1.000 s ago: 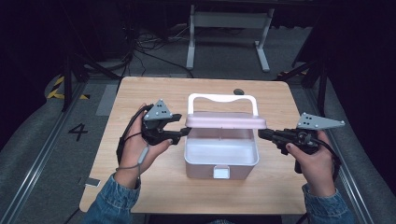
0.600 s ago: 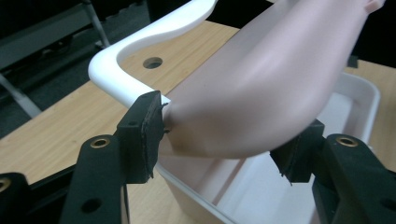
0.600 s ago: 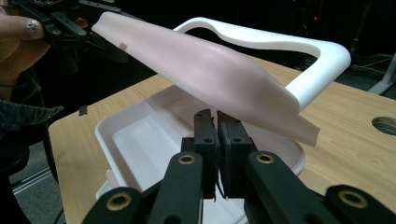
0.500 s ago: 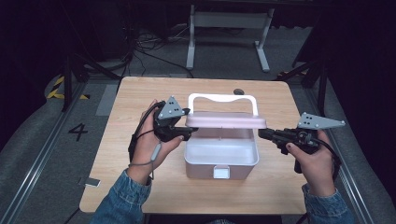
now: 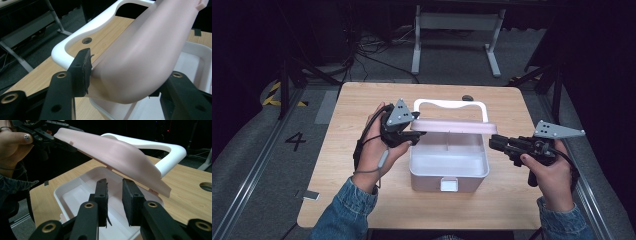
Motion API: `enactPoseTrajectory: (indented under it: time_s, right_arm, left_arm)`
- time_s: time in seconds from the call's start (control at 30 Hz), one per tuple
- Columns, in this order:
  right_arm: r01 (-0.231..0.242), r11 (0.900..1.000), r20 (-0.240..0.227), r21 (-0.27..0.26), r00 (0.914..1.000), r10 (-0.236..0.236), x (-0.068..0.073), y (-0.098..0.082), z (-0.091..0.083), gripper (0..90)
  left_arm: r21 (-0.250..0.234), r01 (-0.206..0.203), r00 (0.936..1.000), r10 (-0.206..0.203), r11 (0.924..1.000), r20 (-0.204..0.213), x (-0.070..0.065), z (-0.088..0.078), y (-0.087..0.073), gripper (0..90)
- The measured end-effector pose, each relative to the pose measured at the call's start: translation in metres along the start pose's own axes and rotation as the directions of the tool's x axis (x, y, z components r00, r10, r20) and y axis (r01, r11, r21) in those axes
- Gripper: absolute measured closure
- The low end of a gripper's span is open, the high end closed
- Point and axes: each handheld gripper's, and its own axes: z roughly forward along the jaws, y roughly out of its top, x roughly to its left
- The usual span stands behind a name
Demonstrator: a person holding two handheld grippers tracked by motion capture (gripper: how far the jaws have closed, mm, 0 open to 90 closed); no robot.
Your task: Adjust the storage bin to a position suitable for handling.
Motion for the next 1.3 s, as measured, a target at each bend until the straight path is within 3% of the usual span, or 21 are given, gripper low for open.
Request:
enactPoseTrajectory:
  time_s: [0.7,1.3]
  right_arm:
    - [-0.026,0.999,0.068,-0.023,0.9973,0.028,-0.006,-0.004,-0.029,72.6]
    - [-0.057,0.998,0.115,-0.026,0.9916,0.059,-0.015,-0.013,-0.04,72.6]
  left_arm:
    - [0.017,0.032,0.9993,-0.032,0.9994,0.019,0.03,0.001,0.022,64.6]
    - [0.002,0.116,0.9933,-0.116,0.9933,0.009,0.061,0.019,0.032,72.4]
